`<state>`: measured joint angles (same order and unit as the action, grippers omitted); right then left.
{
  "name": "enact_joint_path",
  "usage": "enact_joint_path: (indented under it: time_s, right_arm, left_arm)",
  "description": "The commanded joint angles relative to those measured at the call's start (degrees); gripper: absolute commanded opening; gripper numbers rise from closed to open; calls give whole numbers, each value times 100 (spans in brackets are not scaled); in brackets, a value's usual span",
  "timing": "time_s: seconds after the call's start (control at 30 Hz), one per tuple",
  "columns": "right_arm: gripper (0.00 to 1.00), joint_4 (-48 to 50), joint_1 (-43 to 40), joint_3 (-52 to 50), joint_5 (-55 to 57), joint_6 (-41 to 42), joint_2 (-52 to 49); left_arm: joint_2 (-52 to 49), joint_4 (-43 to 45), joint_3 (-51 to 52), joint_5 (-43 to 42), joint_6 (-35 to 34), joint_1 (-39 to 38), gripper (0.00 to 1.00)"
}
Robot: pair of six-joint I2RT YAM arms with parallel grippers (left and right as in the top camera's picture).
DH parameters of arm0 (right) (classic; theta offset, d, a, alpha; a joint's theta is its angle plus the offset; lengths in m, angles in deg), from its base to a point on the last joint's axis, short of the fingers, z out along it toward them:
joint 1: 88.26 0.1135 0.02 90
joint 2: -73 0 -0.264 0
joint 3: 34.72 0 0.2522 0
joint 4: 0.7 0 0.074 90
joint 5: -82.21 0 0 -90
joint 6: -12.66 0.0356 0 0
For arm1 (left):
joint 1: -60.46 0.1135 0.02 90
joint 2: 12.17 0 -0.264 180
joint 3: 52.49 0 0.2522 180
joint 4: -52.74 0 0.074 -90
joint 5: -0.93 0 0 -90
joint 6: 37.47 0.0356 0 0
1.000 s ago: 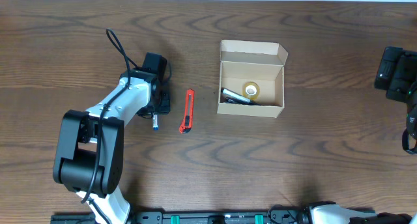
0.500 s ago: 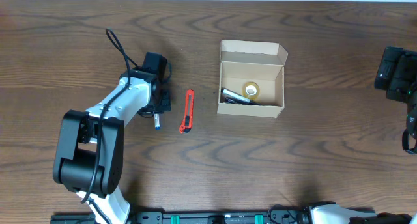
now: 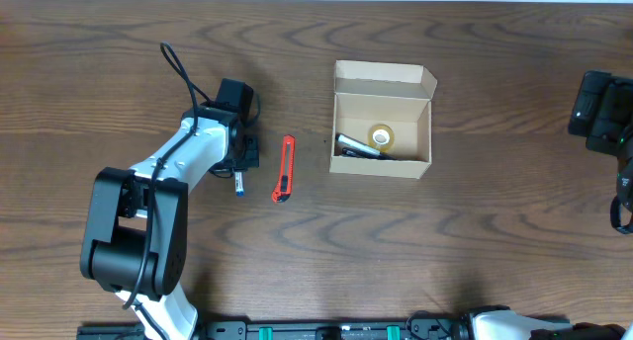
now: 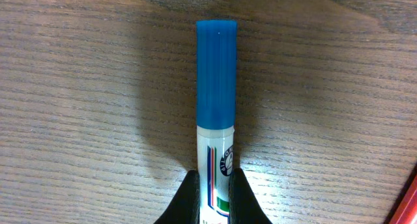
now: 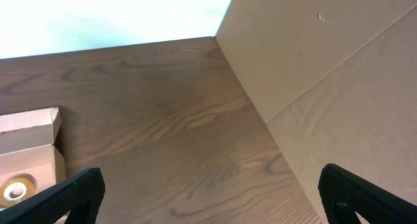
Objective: Pack container
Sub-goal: 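Lift the blue marker and carry it over the box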
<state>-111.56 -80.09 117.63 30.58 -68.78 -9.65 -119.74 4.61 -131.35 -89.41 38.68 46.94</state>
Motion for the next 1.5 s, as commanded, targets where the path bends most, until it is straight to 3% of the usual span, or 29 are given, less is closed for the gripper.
enact_joint_path:
  time_s: [0.0,0.3,0.67,1.2,1.3,1.47]
  right_arm:
    - [99,-17,-37,7,59,63,-11]
    - [99,-17,-37,7,59,61,-11]
    - [99,-15,-37,7,59,63,-11]
    - [99,-17,-37,7,59,61,-11]
    - [99,-15,-37,7,59,61,-11]
    - [99,-15,-37,7,59,61,-11]
  left_arm:
    - [-55,-166,96,-476,188,-2,6]
    - [269,-1165,-1338,-616,979,-76,6]
    - [302,-2282,-3733,-437,1932,-999,6]
    - [299,-2149,-3888,-2754,3235,-2310,6]
    - [293,-2052,-3888,-2673,3230,-2332,6]
    - [286,-1816,-3891,-1845,3206,-2330,6]
